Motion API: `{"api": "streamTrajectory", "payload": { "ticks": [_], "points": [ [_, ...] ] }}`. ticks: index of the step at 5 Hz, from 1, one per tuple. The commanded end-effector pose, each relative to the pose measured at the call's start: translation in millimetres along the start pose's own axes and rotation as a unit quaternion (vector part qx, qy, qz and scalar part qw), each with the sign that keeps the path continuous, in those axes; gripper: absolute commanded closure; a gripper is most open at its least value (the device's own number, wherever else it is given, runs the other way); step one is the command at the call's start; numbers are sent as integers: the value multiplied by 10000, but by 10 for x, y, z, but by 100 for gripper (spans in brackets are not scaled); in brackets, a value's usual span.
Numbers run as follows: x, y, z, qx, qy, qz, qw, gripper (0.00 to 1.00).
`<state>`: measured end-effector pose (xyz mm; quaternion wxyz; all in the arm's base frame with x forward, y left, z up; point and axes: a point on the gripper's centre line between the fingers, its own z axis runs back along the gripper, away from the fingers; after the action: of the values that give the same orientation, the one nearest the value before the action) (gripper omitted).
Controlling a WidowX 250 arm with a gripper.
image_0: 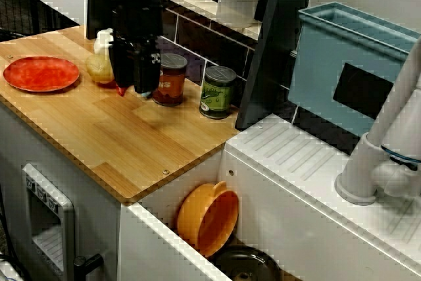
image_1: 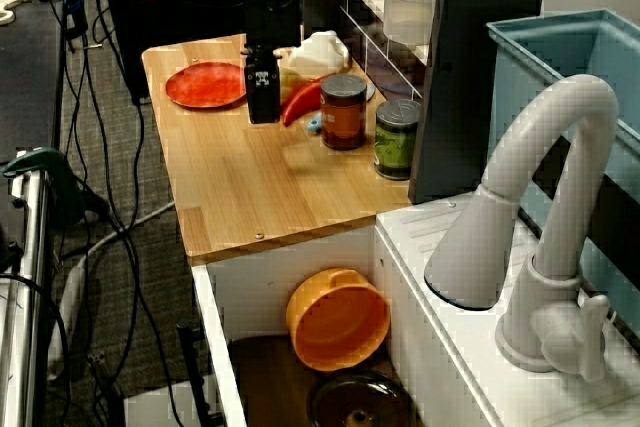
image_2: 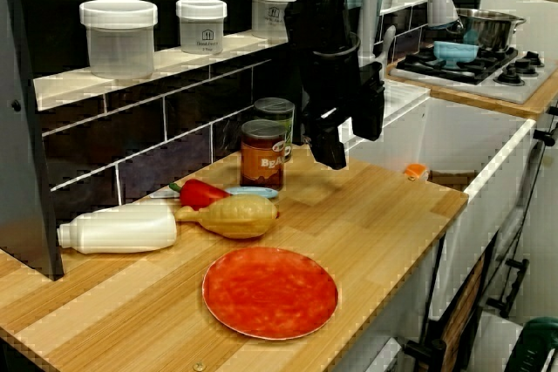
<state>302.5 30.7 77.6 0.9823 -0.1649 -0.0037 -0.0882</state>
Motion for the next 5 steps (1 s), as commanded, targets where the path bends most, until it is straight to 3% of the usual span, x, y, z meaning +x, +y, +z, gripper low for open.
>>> {"api": "streamTrajectory", "payload": {
  "ticks": [1, 2, 3, 4, 5],
  "points": [
    [131, 5, 211, 220, -1422, 424, 9887, 0],
    [207, -30, 178, 503, -1542, 361, 9861, 0],
    [270, -30, 182, 592, -1443, 124, 9877, 0],
    [295, -21, 203, 602, -1408, -201, 9880, 0],
    [266, 61, 248, 561, -1542, -305, 9860, 0]
  ]
}}
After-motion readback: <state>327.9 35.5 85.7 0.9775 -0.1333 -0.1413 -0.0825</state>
